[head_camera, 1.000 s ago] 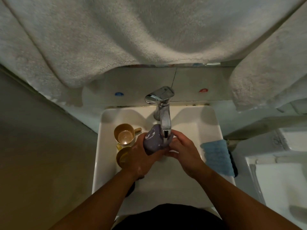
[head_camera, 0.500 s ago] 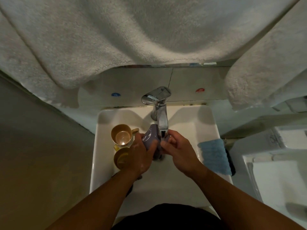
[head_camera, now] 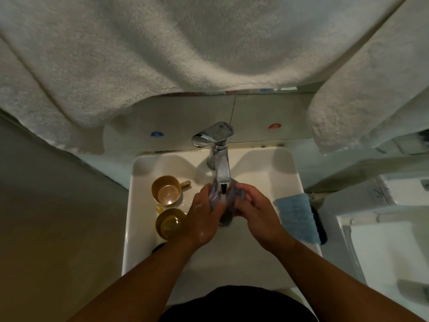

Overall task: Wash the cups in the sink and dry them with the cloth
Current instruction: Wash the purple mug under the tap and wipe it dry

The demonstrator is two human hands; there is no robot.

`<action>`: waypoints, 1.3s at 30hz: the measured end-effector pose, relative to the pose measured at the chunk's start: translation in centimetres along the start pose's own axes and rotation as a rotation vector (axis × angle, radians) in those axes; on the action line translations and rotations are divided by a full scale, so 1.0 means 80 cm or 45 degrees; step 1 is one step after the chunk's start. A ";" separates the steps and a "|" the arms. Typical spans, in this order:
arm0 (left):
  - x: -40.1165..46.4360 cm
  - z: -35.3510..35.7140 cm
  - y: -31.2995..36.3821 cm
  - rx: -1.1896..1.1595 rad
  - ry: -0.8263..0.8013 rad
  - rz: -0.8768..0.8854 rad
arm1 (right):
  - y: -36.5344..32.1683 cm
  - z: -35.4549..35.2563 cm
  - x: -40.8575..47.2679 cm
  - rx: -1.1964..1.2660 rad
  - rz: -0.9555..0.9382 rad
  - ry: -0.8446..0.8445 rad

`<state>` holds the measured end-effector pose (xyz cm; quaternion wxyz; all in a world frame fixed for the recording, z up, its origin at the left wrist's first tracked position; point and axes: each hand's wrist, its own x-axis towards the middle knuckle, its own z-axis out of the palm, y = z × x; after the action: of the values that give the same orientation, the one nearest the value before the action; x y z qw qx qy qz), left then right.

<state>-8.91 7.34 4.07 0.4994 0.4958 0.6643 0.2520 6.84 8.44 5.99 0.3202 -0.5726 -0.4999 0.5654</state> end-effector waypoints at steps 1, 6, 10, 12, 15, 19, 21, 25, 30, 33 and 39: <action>0.000 0.003 0.004 0.027 0.009 -0.003 | 0.002 -0.001 -0.001 -0.022 -0.010 -0.001; 0.009 0.006 0.015 0.156 0.053 -0.054 | 0.004 -0.001 -0.005 -0.129 -0.062 -0.062; 0.009 -0.006 -0.002 -0.120 -0.090 -0.095 | 0.010 -0.003 -0.005 -0.123 -0.063 -0.047; 0.007 -0.013 -0.011 -0.191 -0.133 -0.091 | 0.013 -0.001 -0.003 -0.080 -0.054 -0.032; 0.006 -0.017 -0.020 -0.311 -0.144 -0.083 | 0.014 0.000 -0.002 0.002 -0.056 -0.021; -0.003 -0.015 -0.023 -0.389 -0.129 -0.066 | 0.011 0.006 0.003 0.072 0.059 -0.007; -0.005 -0.014 -0.030 -0.362 -0.085 -0.008 | 0.009 0.011 0.009 -0.068 0.075 -0.041; -0.010 -0.017 -0.034 -0.277 -0.039 0.037 | 0.011 0.022 0.019 -0.198 0.083 0.036; -0.019 -0.028 -0.033 -0.394 -0.078 -0.037 | 0.016 0.028 0.022 -0.199 0.092 0.038; -0.023 -0.030 -0.033 -0.363 -0.049 -0.049 | 0.013 0.018 0.022 -0.254 -0.062 -0.084; -0.021 -0.021 -0.035 -0.229 -0.026 0.027 | 0.018 0.012 0.023 -0.172 0.050 0.019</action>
<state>-11.56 5.03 3.05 0.5459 0.4585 0.6285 0.3110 5.97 9.54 3.94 0.2734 -0.6069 -0.5232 0.5321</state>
